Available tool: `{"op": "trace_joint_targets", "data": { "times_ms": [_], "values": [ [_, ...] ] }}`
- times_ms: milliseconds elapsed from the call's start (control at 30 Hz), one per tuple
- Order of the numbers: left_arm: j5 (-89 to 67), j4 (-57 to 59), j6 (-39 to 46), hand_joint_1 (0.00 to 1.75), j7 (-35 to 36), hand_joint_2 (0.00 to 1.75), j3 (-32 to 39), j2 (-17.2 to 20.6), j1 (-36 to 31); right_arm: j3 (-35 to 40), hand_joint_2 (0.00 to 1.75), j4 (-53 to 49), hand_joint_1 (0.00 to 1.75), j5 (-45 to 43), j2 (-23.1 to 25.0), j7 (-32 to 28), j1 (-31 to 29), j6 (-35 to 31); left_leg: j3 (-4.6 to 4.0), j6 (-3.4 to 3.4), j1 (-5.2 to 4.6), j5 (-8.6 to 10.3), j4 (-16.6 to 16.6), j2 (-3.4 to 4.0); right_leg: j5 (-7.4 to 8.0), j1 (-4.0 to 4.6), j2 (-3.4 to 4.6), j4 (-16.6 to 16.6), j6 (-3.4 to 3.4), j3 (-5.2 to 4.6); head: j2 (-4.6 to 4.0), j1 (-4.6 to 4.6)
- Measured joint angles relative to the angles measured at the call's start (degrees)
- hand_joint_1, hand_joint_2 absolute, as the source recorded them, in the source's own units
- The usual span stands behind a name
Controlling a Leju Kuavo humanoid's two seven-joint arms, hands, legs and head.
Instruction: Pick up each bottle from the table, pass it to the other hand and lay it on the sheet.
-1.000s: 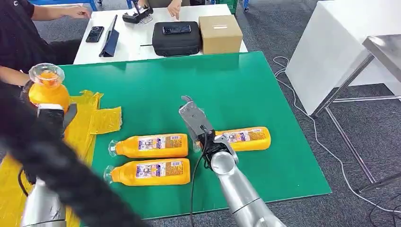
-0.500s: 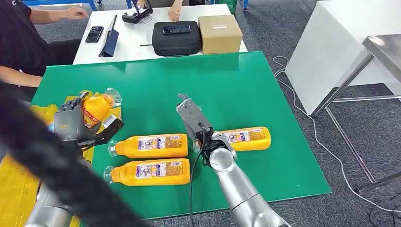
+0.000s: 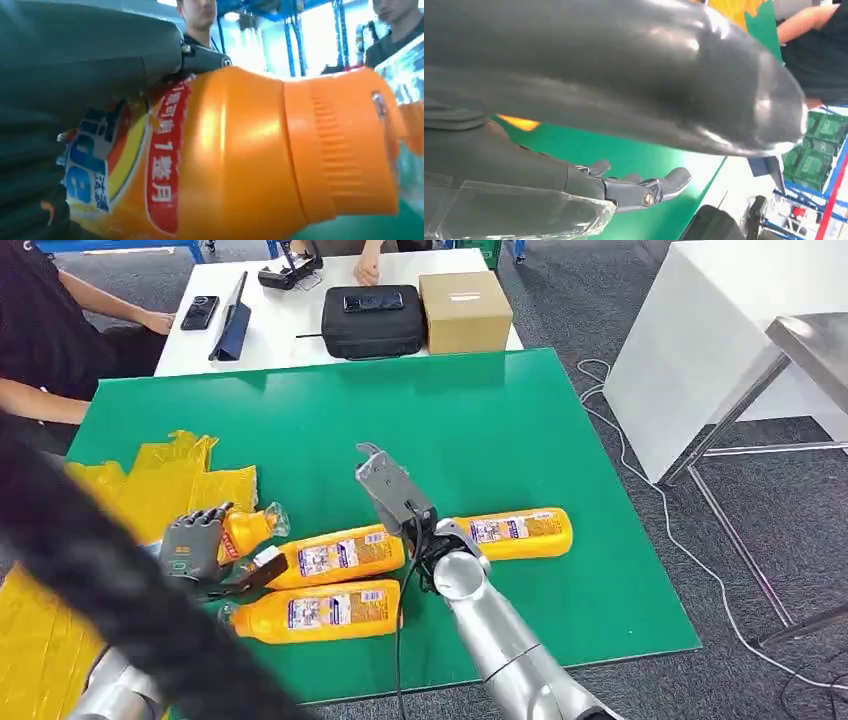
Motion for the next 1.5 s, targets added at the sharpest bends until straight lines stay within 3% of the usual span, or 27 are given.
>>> {"op": "trace_joint_targets", "data": {
  "times_ms": [167,200,233,867,1100,1233,1267,1333,1500],
  "values": [
    [0.0,3.1,-0.1,1.75,0.0,1.75,-0.5,1.4,-0.7,1.1,0.0,0.5,0.0,-0.3,-0.3,0.0,-0.3,0.1,0.1,0.0,0.0,0.0,0.0,-0.01,0.0,-0.01,-0.01,0.0,0.0,0.07,0.0,0.0],
    [-0.1,3.4,0.0,0.47,0.0,1.75,-0.7,1.6,-0.7,1.2,0.0,0.6,0.0,-0.3,-0.4,0.0,-0.4,0.1,0.11,0.0,0.0,0.0,0.0,-0.01,0.0,0.0,-0.01,0.0,0.0,0.09,0.0,-0.02],
    [-0.1,3.5,0.0,0.0,0.0,0.0,-0.9,1.7,-0.8,1.3,0.0,0.7,0.0,-0.3,-0.5,0.0,-0.4,0.1,0.12,0.0,0.0,0.01,0.0,-0.04,0.0,0.0,-0.03,0.0,0.0,0.12,0.0,0.02],
    [3.6,5.8,-4.3,0.0,1.0,0.0,-1.0,4.2,-1.3,3.8,0.0,1.1,0.0,-1.3,-0.7,-0.1,-0.8,0.3,0.61,-0.04,0.0,0.03,0.0,-0.13,-0.02,0.0,-0.12,0.0,-0.02,0.65,0.02,0.0],
    [14.1,5.8,-0.9,0.0,-6.5,0.0,2.1,4.2,-0.4,4.7,0.0,1.1,0.0,-0.4,-1.2,0.0,-0.8,-0.2,0.6,-0.04,-0.01,0.03,0.0,-0.08,-0.02,-0.03,-0.1,0.0,-0.02,0.62,0.02,0.0],
    [24.0,5.5,-4.0,0.0,-12.9,0.0,5.5,3.7,-0.5,5.6,0.0,0.9,0.0,2.1,-1.8,-0.8,-0.6,-0.8,0.63,-0.04,-0.01,0.03,0.0,-0.06,-0.02,0.0,-0.1,0.0,-0.02,0.6,0.0,0.0],
    [29.9,5.0,-6.5,0.0,-16.4,0.0,6.9,3.4,-0.6,6.0,1.75,0.5,0.0,3.3,-2.2,-1.0,-0.3,-1.0,0.65,-0.04,-0.01,0.03,0.0,-0.09,-0.02,0.0,-0.11,0.0,-0.02,0.61,0.0,-0.02],
    [45.3,2.6,-14.8,0.0,-23.7,0.0,11.3,2.3,-0.9,6.6,1.75,-0.9,0.0,5.0,-3.1,-2.2,0.6,-1.2,0.66,-0.04,-0.01,0.03,0.0,-0.15,-0.02,0.0,-0.13,0.0,-0.02,0.64,0.0,0.0],
    [78.7,-10.3,-29.1,0.0,-26.7,0.0,17.9,-0.3,3.4,8.4,1.75,-4.8,0.0,6.0,-4.7,-7.7,3.0,-4.5,0.65,-0.04,0.0,0.02,0.0,0.02,-0.02,0.04,0.0,0.0,-0.03,0.58,0.02,0.0]
  ]
}}
